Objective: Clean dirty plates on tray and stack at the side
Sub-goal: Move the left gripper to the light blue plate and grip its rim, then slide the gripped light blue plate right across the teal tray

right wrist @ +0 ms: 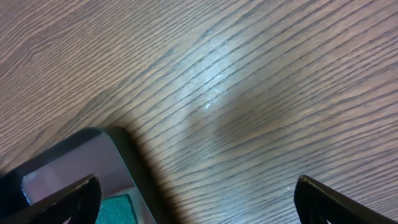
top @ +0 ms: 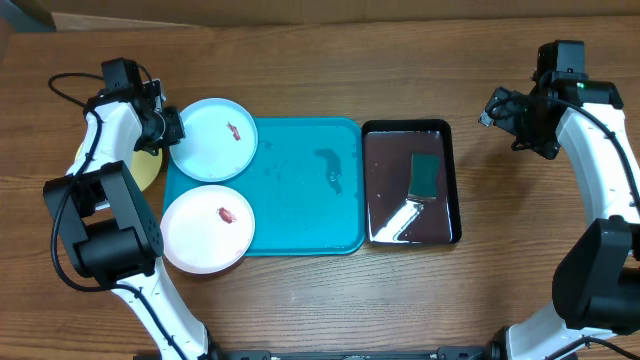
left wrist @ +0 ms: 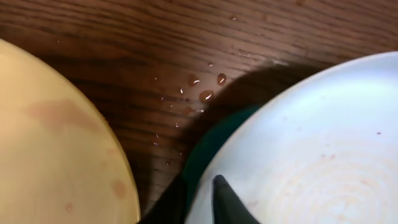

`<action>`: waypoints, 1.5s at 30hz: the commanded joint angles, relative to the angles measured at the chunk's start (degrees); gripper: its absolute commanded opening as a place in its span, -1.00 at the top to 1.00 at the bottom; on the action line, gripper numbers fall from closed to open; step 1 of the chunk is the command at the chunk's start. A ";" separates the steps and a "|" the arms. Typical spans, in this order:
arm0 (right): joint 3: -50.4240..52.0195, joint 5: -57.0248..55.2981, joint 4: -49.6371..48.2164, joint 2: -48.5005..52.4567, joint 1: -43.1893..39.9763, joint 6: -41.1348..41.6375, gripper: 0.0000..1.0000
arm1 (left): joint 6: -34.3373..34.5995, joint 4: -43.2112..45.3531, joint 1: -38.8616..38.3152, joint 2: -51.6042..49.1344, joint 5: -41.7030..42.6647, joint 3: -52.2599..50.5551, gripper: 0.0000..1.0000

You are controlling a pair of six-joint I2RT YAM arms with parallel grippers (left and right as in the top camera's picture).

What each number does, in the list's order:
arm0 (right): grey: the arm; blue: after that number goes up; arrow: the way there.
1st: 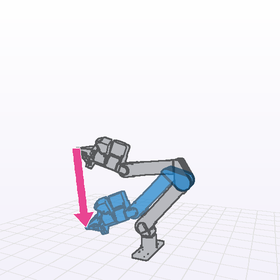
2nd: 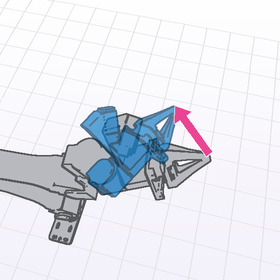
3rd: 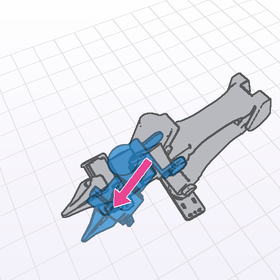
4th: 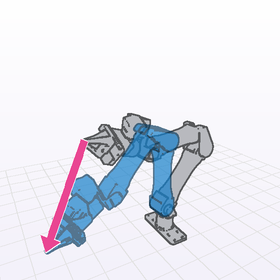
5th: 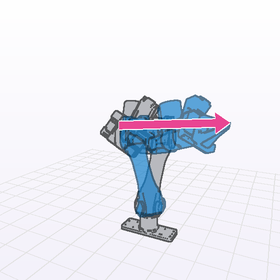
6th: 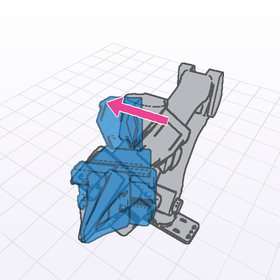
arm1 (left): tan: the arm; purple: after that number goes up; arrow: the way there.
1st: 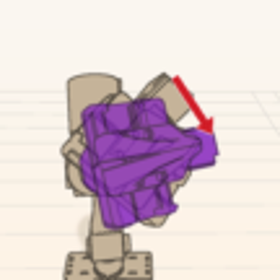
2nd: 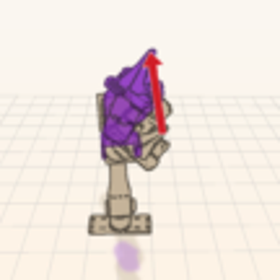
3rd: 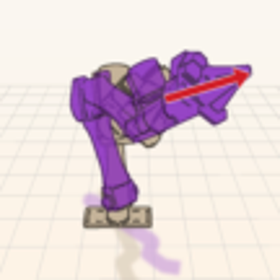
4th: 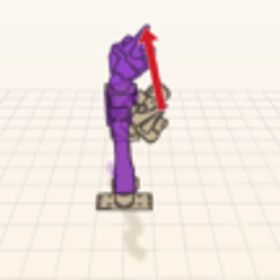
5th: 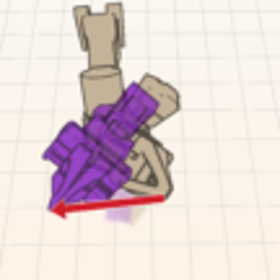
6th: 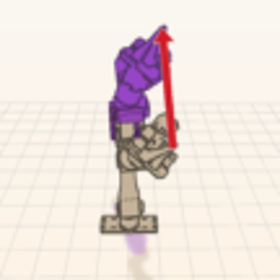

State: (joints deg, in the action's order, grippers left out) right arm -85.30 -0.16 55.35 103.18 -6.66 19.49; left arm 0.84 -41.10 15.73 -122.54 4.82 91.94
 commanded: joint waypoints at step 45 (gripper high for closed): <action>-0.26 0.28 -0.13 -0.31 -0.07 0.24 -1.00 | 0.46 -18.64 -19.85 1.18 6.05 1.97 0.90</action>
State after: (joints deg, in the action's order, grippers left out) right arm -85.30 -0.14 55.35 103.18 -6.66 19.46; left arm 1.10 -59.96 -4.05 -122.54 16.14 92.44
